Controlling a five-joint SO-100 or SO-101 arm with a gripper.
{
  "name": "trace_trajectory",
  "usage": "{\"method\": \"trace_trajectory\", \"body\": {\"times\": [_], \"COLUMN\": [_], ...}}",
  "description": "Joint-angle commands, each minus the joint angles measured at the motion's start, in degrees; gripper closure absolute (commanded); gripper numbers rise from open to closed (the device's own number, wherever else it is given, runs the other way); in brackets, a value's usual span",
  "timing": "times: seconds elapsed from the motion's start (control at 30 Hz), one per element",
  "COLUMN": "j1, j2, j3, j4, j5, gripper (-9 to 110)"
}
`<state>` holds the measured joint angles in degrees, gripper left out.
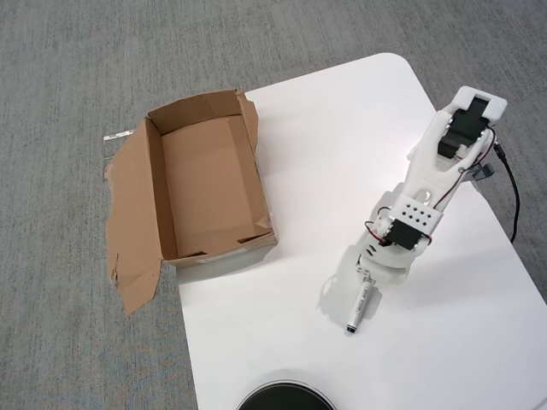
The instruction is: Grasp a pen and put it in the box.
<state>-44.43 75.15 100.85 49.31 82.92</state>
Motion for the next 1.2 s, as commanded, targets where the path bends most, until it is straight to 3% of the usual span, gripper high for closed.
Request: {"method": "trace_trajectory", "body": {"times": [0.0, 1.17], "j1": [-0.31, 3.21], "j2": [0.00, 16.52], "j3": [-0.83, -4.35], "j4": [-0.44, -0.44], "j5": [-0.40, -0.66], "gripper": [101, 101]}}
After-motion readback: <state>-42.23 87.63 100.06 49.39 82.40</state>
